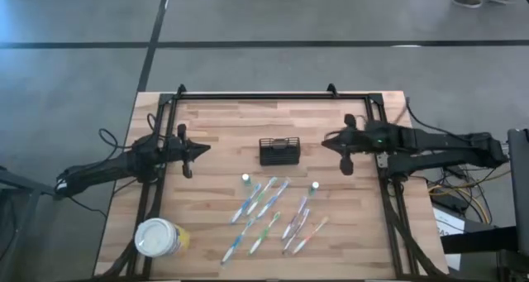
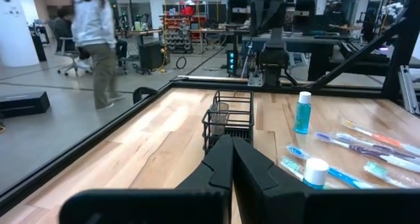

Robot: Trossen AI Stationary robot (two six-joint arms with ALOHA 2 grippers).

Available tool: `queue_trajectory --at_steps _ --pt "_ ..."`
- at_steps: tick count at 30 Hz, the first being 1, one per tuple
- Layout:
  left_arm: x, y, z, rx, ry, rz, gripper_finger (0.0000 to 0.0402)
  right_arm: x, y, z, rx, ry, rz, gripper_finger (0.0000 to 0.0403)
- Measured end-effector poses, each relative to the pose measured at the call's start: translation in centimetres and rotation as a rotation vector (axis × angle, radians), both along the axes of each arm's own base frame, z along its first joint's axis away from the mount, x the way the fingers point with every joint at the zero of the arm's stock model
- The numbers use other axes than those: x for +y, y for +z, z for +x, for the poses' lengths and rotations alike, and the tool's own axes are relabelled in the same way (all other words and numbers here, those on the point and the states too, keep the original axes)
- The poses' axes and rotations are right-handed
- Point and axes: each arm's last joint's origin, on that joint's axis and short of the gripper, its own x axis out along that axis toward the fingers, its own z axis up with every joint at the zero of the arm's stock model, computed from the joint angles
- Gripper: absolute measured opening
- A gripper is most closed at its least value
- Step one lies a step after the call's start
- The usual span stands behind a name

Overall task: Pick & Place toothbrushing station
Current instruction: Put the right blue mouthwash bottle into the wire organizer

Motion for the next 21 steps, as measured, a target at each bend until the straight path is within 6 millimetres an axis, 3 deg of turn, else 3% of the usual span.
queue_trajectory --at_steps 9,14,21 --pt "0.2 0.0 -0.1 -0.006 0.072 -0.009 0.0005 1.8 3.6 3.7 0.359 0.220 0.040 0.0105" --pt "0.3 0.2 -0.1 -0.024 0.107 0.009 0.0005 3.4 4.7 5.6 0.443 0.319 0.002 0.0146" --pt "0.3 0.2 -0.1 -0.019 0.120 0.008 0.0005 5.7 2.8 7.1 0.561 0.430 -0.035 0.0181"
